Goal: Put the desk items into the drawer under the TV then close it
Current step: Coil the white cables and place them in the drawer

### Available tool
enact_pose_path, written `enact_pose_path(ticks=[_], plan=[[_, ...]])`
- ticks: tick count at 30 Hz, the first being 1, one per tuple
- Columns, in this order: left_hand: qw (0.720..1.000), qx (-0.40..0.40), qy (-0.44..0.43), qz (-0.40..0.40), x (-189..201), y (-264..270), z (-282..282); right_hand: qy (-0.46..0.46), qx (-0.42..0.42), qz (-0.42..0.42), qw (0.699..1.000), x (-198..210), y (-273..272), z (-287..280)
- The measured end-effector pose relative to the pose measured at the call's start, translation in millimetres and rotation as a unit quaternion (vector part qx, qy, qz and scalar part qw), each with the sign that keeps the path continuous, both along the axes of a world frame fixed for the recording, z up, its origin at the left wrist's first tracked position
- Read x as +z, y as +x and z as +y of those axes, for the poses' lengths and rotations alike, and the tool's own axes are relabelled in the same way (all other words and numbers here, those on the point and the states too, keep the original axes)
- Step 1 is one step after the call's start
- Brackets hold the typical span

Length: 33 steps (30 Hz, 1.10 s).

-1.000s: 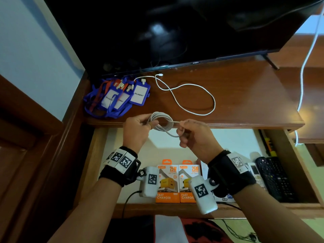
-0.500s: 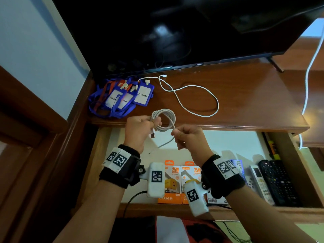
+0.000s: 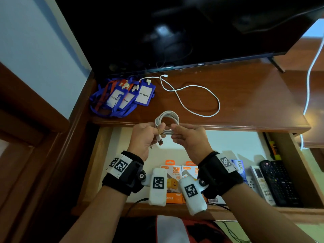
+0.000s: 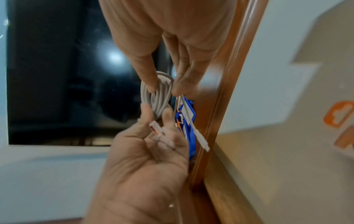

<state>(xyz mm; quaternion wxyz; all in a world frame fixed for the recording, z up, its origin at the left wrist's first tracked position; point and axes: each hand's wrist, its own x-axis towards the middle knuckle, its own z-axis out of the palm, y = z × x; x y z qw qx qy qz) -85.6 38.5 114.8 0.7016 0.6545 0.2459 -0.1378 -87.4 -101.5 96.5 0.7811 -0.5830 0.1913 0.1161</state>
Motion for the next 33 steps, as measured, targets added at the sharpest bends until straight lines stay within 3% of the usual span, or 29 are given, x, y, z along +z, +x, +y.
enact_pose_path(ticks=[4,8,14,17,21,29,33], plan=[[0.998,0.031,-0.047,-0.012,-3,-2,-5,0.065,0.000,0.024,0.998,1,3,3],[0.998,0.035,-0.047,-0.023,-2,1,-7,0.069,-0.027,0.004,0.997,2,6,5],[0.997,0.063,-0.046,-0.019,-5,4,-3,0.042,0.006,-0.011,0.999,-5,3,6],[0.991,0.075,-0.115,-0.004,-6,6,2,0.034,0.019,-0.029,0.999,-6,1,8],[0.981,0.085,-0.171,-0.039,-4,7,8,0.014,0.036,-0.071,0.997,0,1,12],[0.973,0.040,-0.223,-0.034,-13,2,10,0.052,0.056,-0.006,0.997,-1,1,12],[0.979,0.029,-0.200,-0.023,-18,1,7,0.061,0.058,0.020,0.996,-4,0,8]])
